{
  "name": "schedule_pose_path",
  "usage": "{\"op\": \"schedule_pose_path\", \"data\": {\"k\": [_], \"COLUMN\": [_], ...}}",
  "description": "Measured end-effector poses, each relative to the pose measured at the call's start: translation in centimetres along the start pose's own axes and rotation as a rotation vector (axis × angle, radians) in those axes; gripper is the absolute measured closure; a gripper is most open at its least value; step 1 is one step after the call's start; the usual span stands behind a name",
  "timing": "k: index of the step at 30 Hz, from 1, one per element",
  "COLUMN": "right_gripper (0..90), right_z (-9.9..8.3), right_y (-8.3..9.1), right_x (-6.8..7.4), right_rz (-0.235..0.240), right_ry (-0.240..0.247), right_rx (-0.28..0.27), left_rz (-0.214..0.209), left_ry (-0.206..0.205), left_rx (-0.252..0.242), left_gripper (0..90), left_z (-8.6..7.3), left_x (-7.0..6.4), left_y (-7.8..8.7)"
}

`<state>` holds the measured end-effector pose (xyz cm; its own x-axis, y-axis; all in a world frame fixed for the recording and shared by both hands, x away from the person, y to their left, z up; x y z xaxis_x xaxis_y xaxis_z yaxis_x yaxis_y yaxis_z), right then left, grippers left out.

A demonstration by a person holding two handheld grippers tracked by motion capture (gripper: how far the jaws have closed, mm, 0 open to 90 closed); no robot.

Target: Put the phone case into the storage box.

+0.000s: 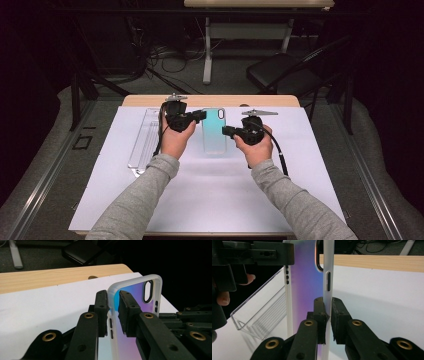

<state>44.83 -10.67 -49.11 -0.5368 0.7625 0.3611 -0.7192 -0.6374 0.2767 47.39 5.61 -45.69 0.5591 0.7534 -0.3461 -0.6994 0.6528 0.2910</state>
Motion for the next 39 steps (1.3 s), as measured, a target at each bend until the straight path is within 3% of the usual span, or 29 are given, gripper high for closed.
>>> {"op": "schedule_pose_path", "data": {"k": [21, 39], "right_gripper": [83.4, 83.2], "right_z": [-0.10, -0.11], "right_y": [-0.01, -0.09], "right_x": [0.00, 0.03], "right_rz": [0.001, 0.004], "right_ry": [0.001, 0.000], "right_rx": [-0.003, -0.009], "left_rz": [0.002, 0.011], "left_ry": [0.054, 0.063], "left_rx": [0.007, 0.004], "left_gripper": [84.1, 84.4], "left_z": [0.07, 0.10], "left_x": [0.21, 0.21], "left_y": [0.23, 0.29]}}
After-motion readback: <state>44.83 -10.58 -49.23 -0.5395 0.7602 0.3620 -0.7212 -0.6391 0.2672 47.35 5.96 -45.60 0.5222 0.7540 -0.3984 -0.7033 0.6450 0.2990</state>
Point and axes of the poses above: each handheld gripper's, and its own axes: y roughly backward along the jaws, z roughly out of its top, x roughly to its left, the point moved 6 cm from there along -y, roughly forward along the jaws, and after that the axes turned 12 degrees about -x, right-handed, at the moved point
